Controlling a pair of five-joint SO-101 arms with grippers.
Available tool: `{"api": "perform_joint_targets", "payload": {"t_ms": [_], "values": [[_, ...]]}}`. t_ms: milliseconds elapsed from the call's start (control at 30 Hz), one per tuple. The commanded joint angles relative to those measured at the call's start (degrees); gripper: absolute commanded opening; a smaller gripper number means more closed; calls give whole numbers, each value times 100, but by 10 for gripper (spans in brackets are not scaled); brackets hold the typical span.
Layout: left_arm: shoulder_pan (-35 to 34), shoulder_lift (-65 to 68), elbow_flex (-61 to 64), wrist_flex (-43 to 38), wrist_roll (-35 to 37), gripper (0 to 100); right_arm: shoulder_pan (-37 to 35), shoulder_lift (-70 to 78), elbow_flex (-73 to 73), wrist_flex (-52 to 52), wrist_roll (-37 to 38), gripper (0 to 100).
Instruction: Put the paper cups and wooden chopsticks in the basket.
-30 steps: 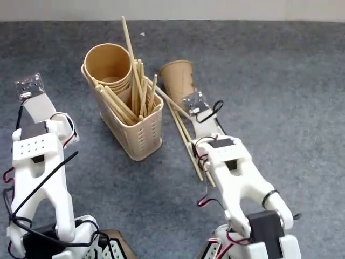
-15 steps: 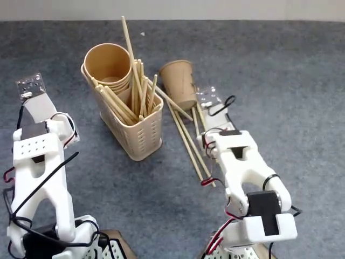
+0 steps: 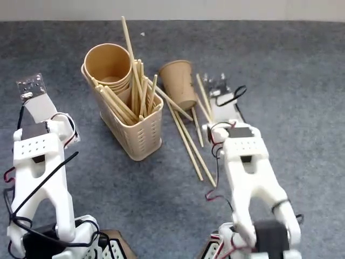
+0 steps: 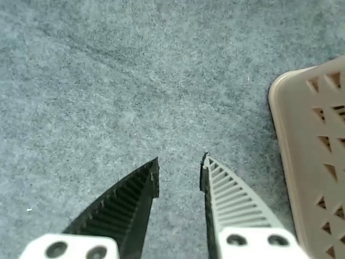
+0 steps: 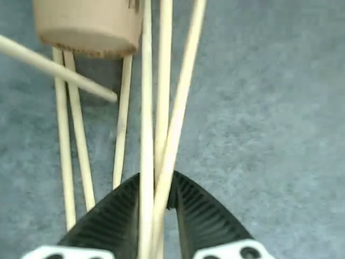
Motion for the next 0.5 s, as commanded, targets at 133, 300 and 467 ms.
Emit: {"api": "perform_joint_targets", "payload": {"t_ms": [133,300,467], "values": [[66,-66,-22,-88,62,154,57,-1446,-1833,884,-79,5],[66,-57,-22,-88,62,154,48,-1446,-2624,884,-237,5],[66,-48,-31,-88,62,154,48,-1516,-2914,884,-352,5]]}}
